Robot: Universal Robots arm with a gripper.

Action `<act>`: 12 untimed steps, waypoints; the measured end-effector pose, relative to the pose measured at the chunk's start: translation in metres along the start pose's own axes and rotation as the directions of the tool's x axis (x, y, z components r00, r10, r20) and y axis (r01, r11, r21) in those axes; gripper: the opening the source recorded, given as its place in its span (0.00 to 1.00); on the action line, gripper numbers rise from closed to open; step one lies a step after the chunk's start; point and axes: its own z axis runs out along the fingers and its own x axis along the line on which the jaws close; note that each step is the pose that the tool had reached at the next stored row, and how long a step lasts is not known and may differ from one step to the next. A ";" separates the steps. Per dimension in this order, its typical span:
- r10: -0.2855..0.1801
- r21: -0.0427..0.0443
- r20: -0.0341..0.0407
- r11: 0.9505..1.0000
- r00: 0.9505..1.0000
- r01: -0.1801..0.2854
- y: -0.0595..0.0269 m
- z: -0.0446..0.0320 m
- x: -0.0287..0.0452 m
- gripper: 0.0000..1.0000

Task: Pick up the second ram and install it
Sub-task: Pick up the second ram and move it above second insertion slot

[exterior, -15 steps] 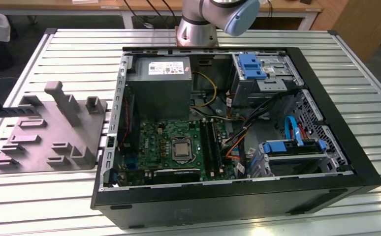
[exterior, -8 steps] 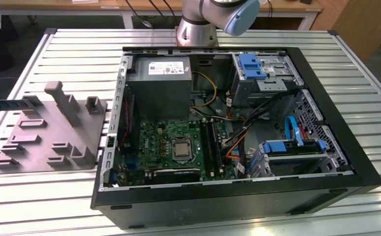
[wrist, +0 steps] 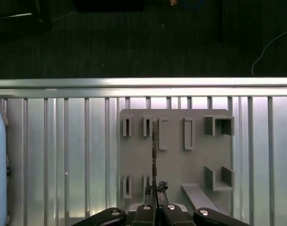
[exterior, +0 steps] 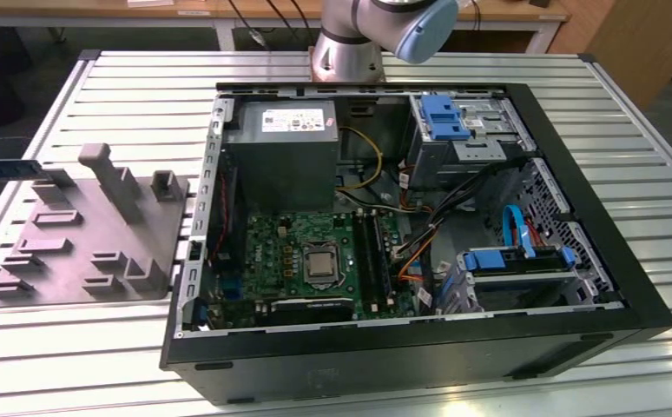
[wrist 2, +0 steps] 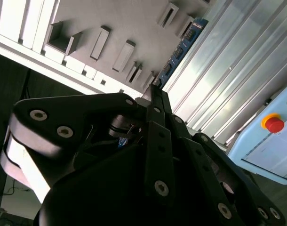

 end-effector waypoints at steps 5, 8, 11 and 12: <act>0.000 0.000 0.000 1.000 1.000 0.000 0.0001 -0.0130 -0.0001 0.11; 0.000 0.000 0.000 1.000 1.000 0.000 0.0001 -0.0187 -0.0002 0.11; 0.000 0.000 0.000 1.000 1.000 0.000 0.0001 -0.0192 -0.0002 0.11; 0.000 0.000 0.000 1.000 1.000 0.000 0.0002 -0.0192 -0.0002 0.11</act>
